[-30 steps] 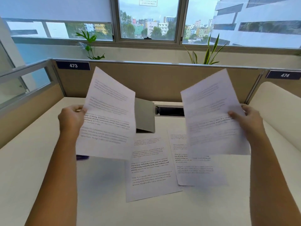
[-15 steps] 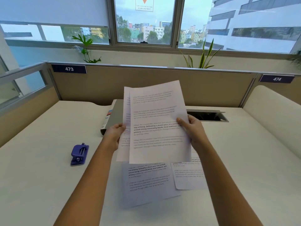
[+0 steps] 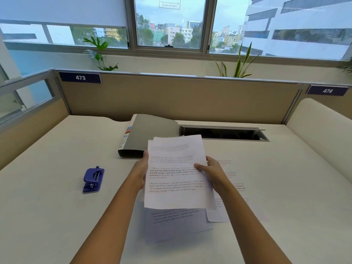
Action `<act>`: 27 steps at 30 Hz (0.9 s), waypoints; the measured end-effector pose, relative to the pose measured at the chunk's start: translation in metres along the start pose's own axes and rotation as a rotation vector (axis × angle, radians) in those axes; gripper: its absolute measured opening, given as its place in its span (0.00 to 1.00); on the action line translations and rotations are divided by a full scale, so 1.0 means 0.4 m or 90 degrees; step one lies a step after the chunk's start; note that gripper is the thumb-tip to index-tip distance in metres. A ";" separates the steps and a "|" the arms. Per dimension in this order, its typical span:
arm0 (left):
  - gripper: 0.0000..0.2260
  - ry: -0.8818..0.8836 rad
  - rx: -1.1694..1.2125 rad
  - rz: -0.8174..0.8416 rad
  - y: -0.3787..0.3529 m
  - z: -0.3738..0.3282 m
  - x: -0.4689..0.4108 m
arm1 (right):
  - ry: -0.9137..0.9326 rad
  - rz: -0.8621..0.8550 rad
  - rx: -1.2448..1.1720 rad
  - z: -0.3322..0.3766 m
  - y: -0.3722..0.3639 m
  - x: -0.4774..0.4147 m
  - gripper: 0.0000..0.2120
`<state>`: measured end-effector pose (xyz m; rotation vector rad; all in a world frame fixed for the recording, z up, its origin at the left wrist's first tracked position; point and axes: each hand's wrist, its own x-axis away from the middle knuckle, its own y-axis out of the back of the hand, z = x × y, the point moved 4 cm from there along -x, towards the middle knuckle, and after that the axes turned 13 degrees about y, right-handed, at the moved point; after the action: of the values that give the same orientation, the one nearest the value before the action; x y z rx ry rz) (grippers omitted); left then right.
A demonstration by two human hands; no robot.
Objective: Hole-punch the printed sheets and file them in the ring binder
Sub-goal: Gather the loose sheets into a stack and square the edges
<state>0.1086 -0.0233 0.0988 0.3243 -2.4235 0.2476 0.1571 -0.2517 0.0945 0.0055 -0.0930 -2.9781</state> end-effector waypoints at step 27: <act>0.08 -0.453 0.019 -0.044 -0.045 -0.091 0.108 | 0.247 -0.015 -0.062 0.093 -0.035 0.043 0.12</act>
<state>0.1035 -0.0380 0.1560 0.5868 -3.0992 0.1512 0.1377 -0.2383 0.1308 0.5710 0.1001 -2.9369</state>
